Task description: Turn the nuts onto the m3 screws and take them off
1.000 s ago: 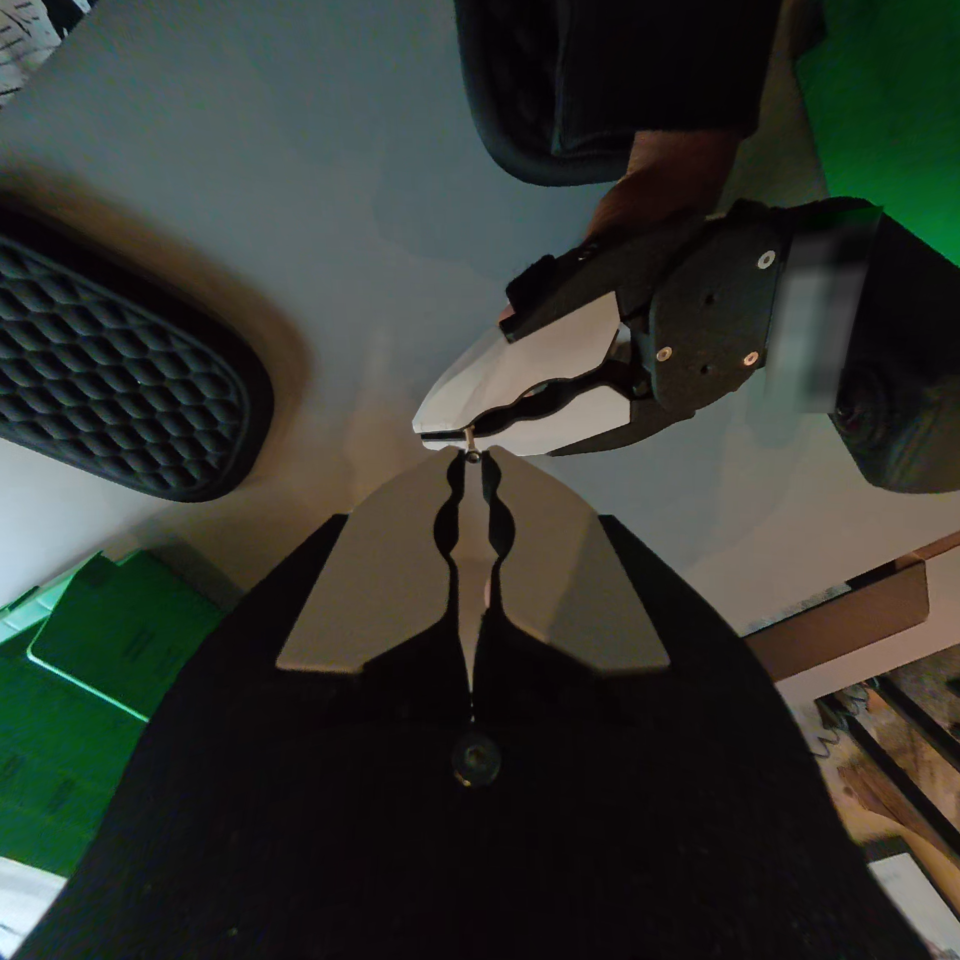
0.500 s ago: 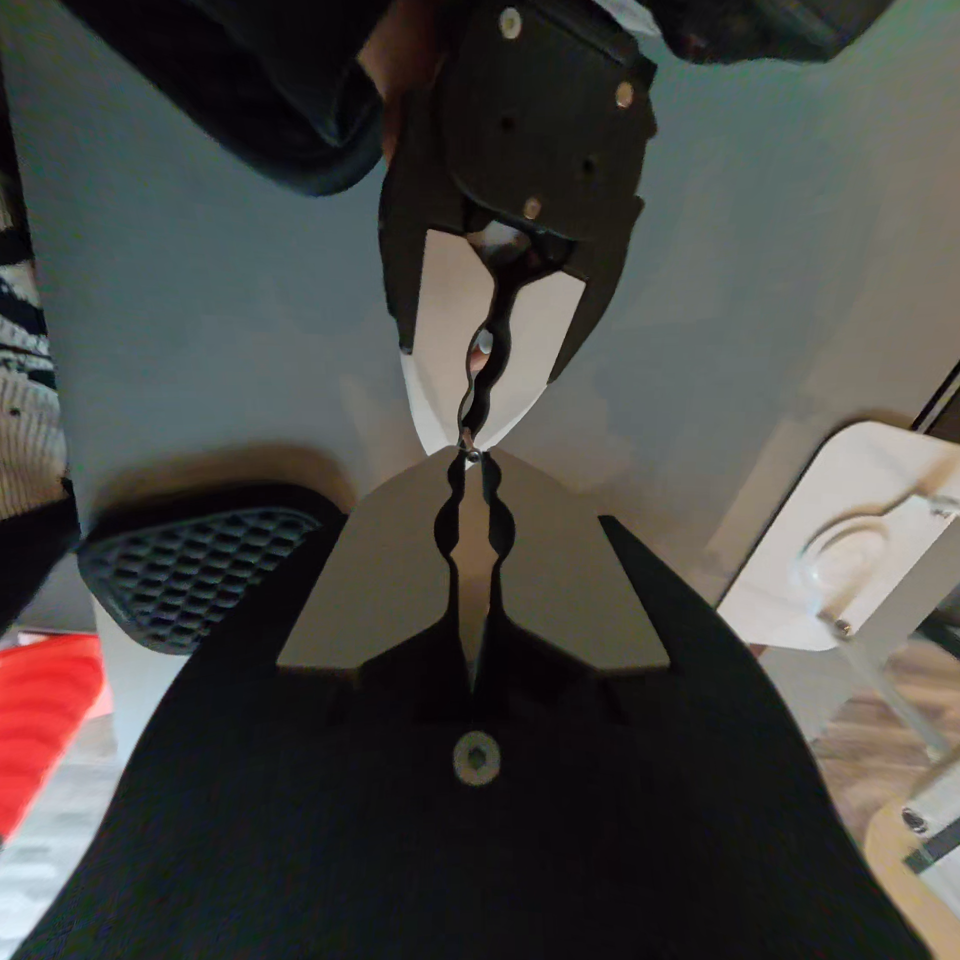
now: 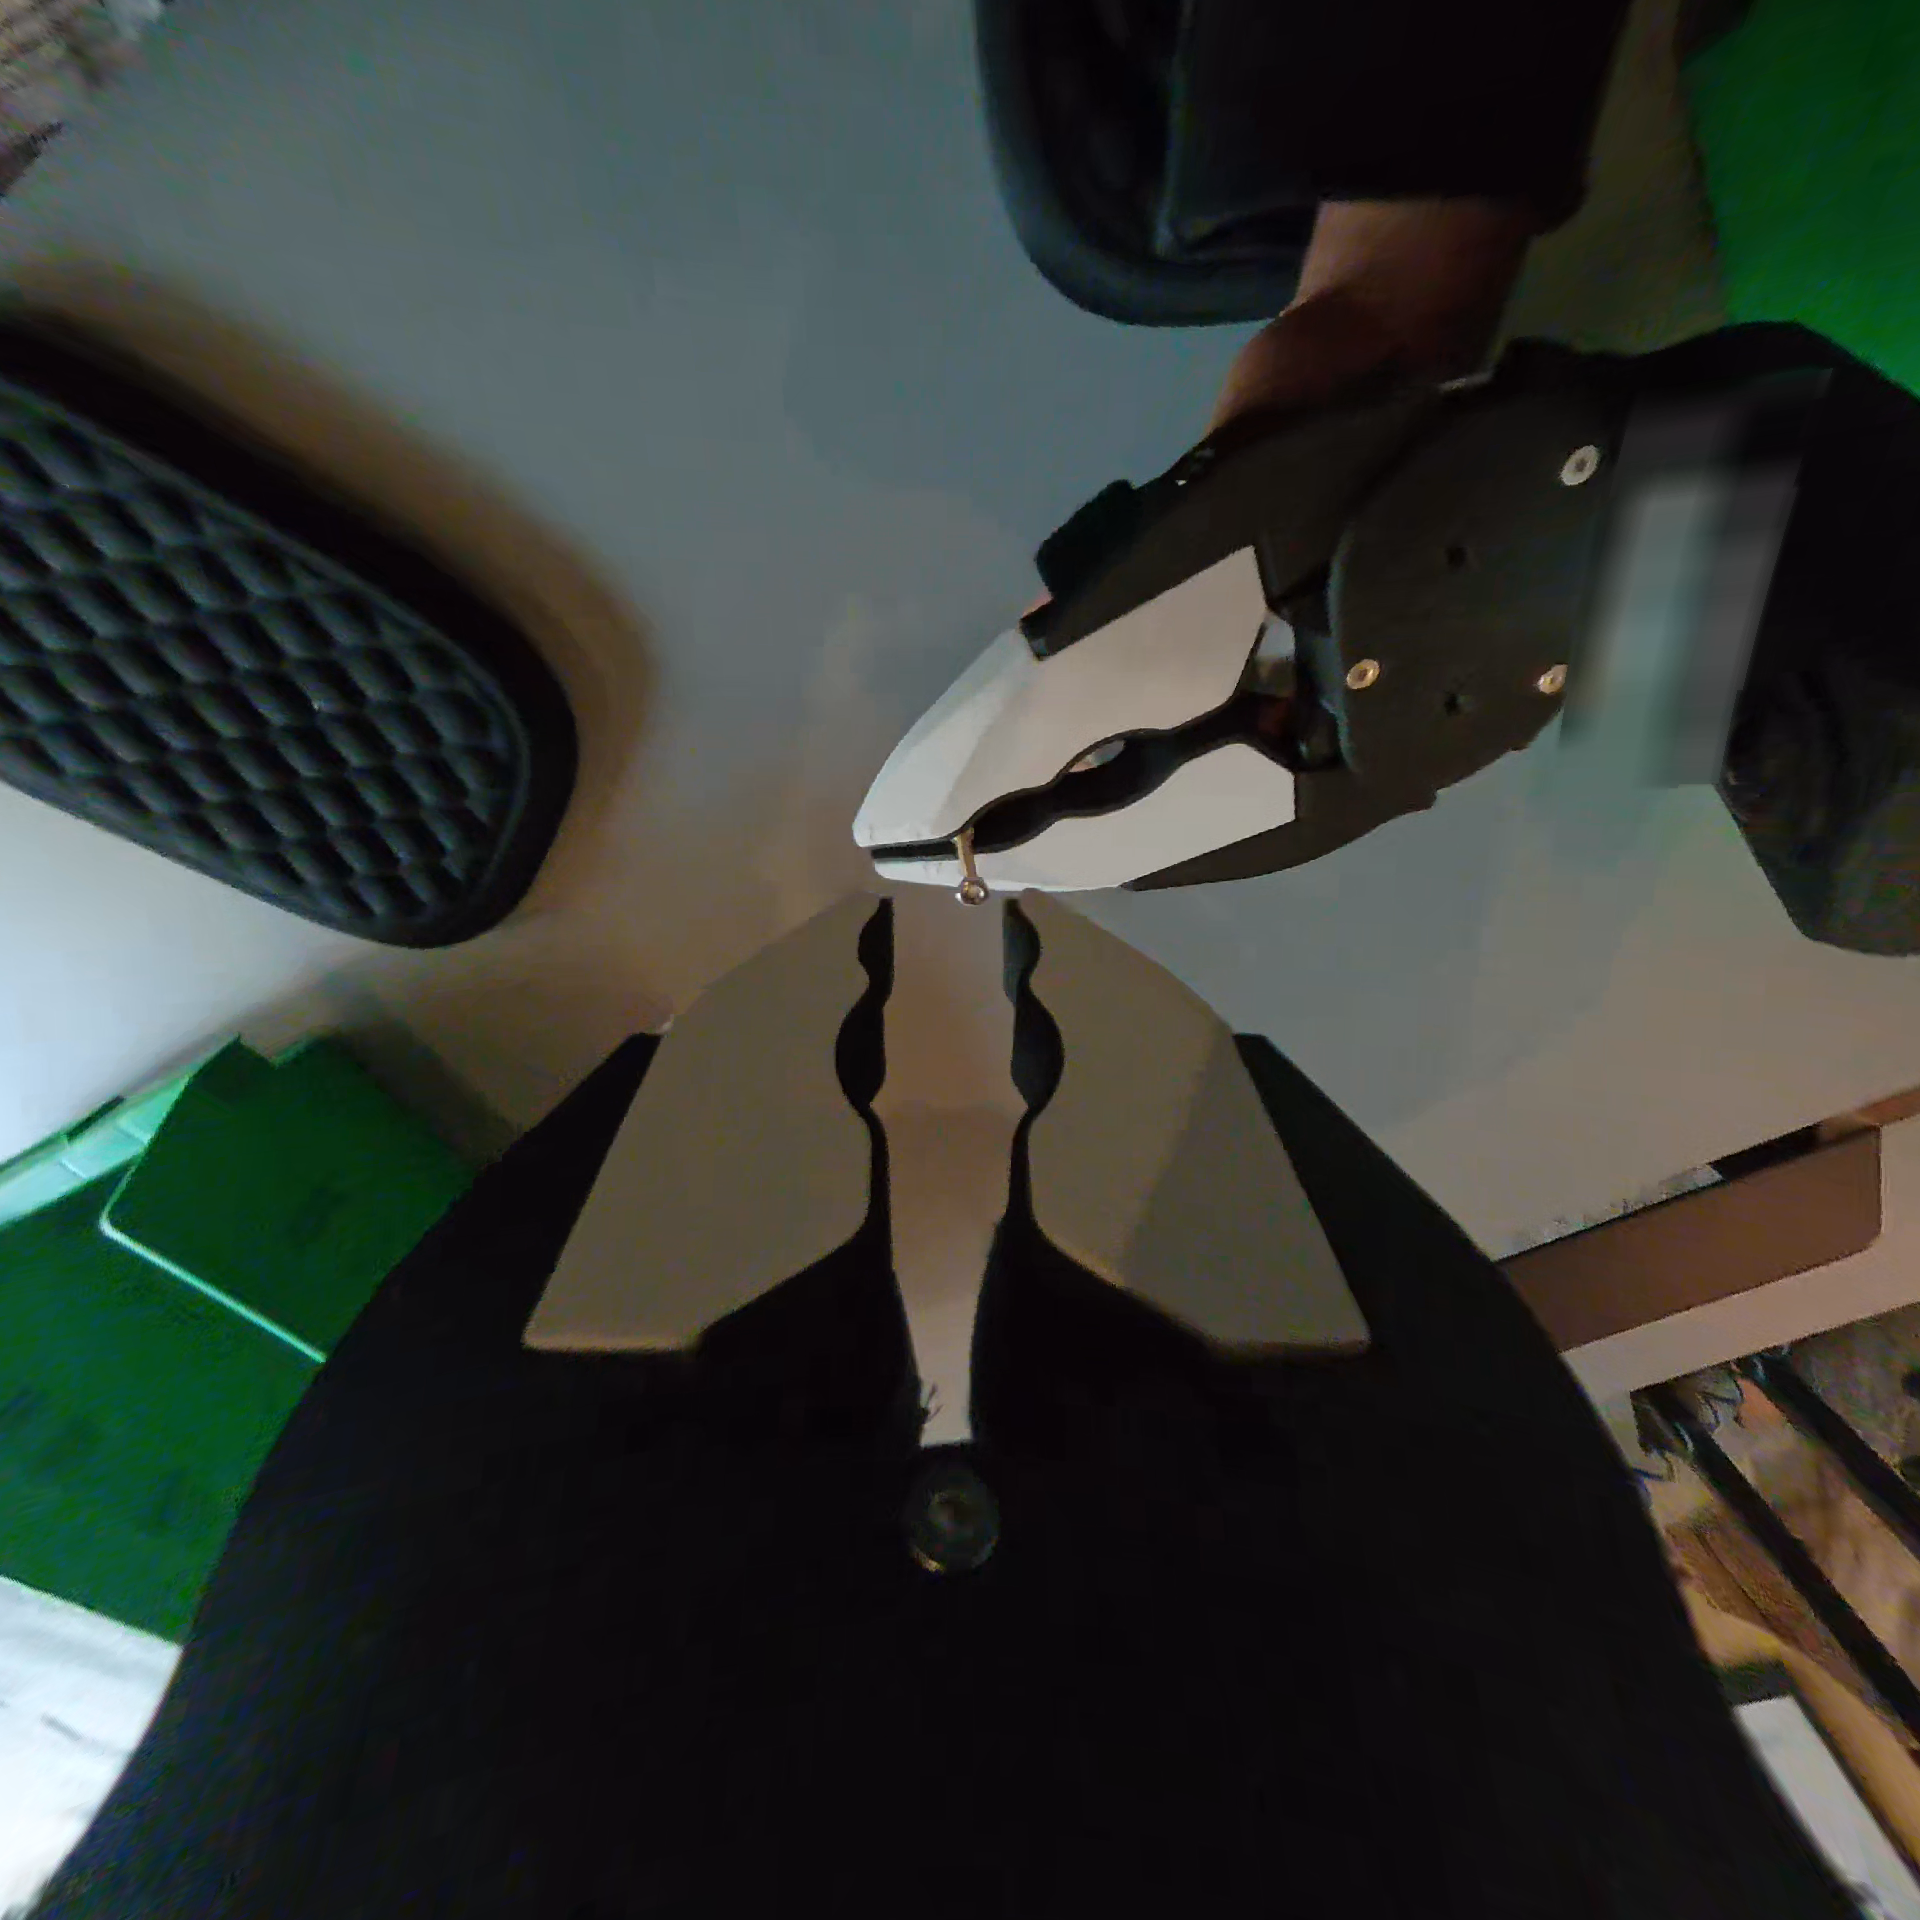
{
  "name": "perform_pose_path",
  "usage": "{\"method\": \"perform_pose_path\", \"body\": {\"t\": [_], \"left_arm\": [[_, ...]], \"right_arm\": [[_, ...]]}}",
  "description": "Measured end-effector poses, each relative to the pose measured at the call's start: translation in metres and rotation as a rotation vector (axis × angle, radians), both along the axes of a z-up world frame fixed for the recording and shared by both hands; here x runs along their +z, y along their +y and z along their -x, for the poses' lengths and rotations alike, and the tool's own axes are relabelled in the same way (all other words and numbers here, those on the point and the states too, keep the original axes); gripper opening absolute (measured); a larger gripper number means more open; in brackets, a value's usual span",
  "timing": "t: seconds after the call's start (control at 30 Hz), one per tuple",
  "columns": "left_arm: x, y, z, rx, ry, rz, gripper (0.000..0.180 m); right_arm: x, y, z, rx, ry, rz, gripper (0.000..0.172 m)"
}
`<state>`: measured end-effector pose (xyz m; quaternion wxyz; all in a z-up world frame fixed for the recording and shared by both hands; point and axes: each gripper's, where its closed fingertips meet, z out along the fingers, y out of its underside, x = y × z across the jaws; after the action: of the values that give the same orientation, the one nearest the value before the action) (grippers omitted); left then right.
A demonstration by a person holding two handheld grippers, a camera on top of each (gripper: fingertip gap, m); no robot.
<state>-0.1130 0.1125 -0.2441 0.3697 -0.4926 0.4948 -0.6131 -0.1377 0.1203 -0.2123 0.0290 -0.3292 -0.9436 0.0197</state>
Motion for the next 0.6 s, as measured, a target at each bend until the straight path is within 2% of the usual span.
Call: {"method": "perform_pose_path", "body": {"t": [0.17, 0.27, 0.37, 0.53, 0.6], "left_arm": [[0.0001, 0.0003, 0.0001, 0.003, 0.0, 0.001, 0.0], [0.0001, 0.0011, 0.0001, 0.011, 0.0, 0.0, 0.0], [0.0, 0.0035, -0.0001, 0.033, 0.001, -0.002, 0.001], [-0.001, 0.0053, -0.001, 0.053, 0.009, -0.007, 0.001], [-0.0008, 0.0047, -0.0009, 0.048, 0.008, -0.007, 0.001]], "right_arm": [[-0.0004, 0.0003, 0.0066, 0.004, 0.021, -0.005, 0.007], [-0.0003, 0.0004, 0.0072, -0.068, 0.039, 0.004, 0.005], [-0.0002, 0.0039, 0.0062, -0.278, 0.042, 0.0, 0.004], [-0.0011, 0.007, 0.0033, -0.722, 0.073, -0.026, 0.005], [-0.0013, 0.0046, 0.0011, -0.755, 0.082, -0.026, 0.017]]}}
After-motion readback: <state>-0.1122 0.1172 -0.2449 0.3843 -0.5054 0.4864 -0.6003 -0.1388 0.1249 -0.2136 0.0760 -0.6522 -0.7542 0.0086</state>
